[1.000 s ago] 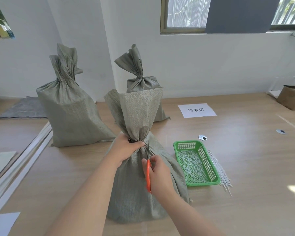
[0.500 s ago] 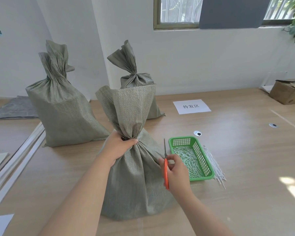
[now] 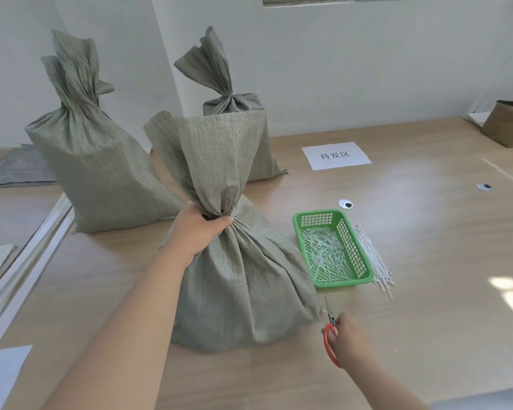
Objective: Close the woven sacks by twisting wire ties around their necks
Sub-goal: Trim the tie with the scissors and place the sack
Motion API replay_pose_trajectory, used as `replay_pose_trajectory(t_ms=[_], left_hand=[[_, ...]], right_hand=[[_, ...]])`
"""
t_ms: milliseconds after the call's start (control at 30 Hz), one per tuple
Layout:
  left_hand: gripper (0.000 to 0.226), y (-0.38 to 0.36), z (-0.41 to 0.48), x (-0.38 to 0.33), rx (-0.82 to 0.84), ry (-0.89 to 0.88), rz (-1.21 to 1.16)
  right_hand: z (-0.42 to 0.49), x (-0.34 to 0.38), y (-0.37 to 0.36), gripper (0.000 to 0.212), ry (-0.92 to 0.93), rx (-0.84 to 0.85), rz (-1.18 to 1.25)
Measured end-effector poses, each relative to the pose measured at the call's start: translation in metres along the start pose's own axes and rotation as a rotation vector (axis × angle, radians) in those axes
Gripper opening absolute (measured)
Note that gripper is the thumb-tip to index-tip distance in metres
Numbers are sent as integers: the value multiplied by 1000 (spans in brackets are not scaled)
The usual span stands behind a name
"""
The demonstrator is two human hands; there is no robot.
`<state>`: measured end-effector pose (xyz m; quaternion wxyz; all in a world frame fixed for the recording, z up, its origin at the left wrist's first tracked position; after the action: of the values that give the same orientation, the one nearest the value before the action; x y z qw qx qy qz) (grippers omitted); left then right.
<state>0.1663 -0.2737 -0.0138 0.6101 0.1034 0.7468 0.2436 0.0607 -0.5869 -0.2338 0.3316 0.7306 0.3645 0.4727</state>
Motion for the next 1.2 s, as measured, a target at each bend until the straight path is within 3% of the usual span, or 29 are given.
replay_pose_trajectory(t_ms=[200,433,667,767,833,900,1000,1100,1200], left_hand=[[11,-3,-4,-2,-17,0,-17],[9,-4,-2,1,-63,1,64],[30,-5,0,2,-66,-22,184],[31,-4,0,-1,-73,-57,262],[23,-2,0,-4,-89,-107,303],[21,0,3,-4,-103,-166,355],[38,4,7,0,-150,-182,436],[51,3,6,4,-171,-109,590],[70,11,3,11,-219,-92,637]], right_hand=[[14,-16,-27,22,-46,173,-97],[27,-14,-38,20,-52,205,-133],[29,-18,-41,26,-46,228,-138],[29,-14,-33,26,-39,180,-100],[32,-3,-20,27,-19,36,23],[38,18,2,38,66,-129,177],[38,65,46,39,258,-258,364],[30,111,79,43,457,-248,534],[24,144,93,60,621,-107,533]])
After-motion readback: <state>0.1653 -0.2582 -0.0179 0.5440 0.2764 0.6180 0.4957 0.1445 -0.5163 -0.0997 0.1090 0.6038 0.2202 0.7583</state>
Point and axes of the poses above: each hand's wrist, its own z-axis towards the middle knuckle, its own y-axis out of the back of the hand, x = y × z, the point moved 1 cm from there along z, towards the middle knuckle, and after that the axes turned 7 degrees about y, right-handed, at the moved point
